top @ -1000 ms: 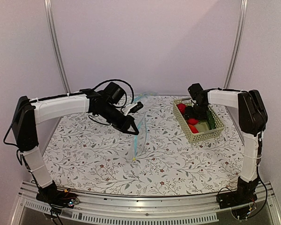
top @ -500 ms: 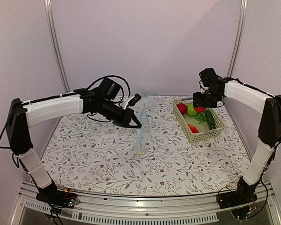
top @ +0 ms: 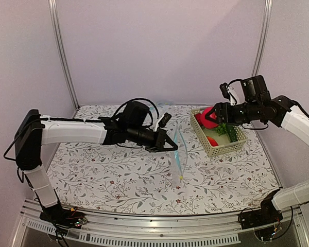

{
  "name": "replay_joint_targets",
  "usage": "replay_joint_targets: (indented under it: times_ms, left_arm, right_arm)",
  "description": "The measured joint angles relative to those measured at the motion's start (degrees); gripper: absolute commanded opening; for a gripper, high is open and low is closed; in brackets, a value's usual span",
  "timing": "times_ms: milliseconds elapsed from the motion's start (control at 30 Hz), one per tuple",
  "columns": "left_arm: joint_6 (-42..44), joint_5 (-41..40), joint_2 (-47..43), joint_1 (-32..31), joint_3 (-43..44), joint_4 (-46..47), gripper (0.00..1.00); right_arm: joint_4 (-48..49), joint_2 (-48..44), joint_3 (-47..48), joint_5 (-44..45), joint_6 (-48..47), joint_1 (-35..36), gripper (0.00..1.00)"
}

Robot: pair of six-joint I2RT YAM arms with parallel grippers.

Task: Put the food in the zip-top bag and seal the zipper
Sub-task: Place the fake fruit in the zipper food storage bag.

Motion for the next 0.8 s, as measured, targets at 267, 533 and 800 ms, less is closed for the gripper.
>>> replay_joint_targets:
  times_ms: [267, 533, 800]
  left_arm:
    - [-2.51, 0.46, 4.96, -0.55, -2.05, 3.50, 0.00]
    - [-2.64, 1.33, 4.96, -0.57, -3.41, 4.66, 0.00]
    - [-2.82, 1.01, 4.96, -0.28, -4.70, 4.31, 0.00]
  right_arm:
    - [12.24, -4.92, -11.28, -9.88, 9.73, 11.45, 0.71]
    - [26.34, -1.60, -16.52, -13.20, 17.33, 17.77, 0.69]
    - [33.44, 3.04, -19.61, -14.03, 21.84, 18.73, 0.68]
